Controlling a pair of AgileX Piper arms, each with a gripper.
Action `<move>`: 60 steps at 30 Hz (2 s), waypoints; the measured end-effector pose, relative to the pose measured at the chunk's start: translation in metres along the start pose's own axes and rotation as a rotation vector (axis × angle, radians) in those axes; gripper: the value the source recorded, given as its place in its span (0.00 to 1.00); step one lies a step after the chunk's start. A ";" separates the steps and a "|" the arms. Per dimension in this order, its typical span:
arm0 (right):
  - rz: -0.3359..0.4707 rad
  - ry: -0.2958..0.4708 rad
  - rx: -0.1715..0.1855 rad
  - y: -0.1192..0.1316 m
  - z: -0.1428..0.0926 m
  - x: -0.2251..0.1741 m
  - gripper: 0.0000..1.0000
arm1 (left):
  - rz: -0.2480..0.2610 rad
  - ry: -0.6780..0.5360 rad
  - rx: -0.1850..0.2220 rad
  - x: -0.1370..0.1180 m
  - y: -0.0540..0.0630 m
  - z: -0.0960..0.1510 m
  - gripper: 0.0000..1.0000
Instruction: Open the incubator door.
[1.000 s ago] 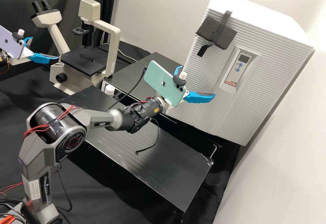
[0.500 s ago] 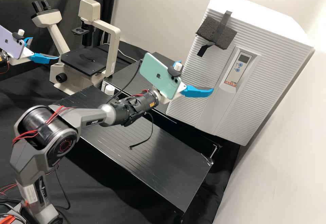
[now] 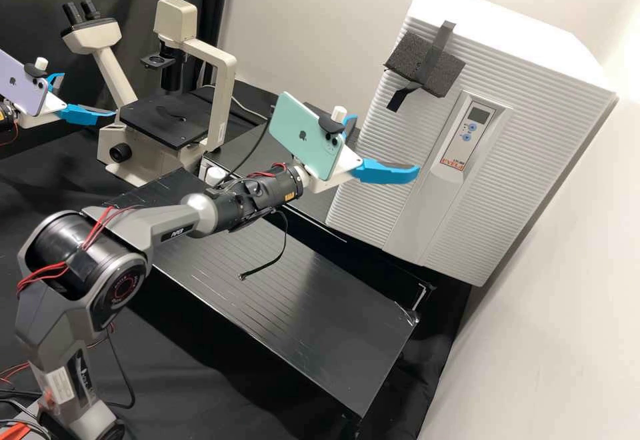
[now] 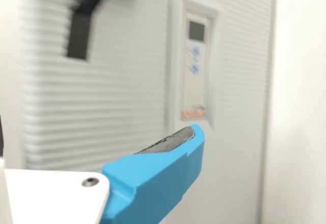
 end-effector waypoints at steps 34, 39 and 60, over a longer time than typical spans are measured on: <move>0.028 -0.004 0.035 0.007 -0.004 0.002 1.00 | 0.000 0.000 0.000 0.000 0.000 0.000 1.00; 0.024 -0.007 0.033 0.003 -0.003 0.006 1.00 | 0.000 0.000 0.000 0.000 0.000 0.000 1.00; 0.014 -0.011 0.003 0.000 0.004 0.016 0.00 | 0.000 0.000 0.000 0.000 0.000 0.000 1.00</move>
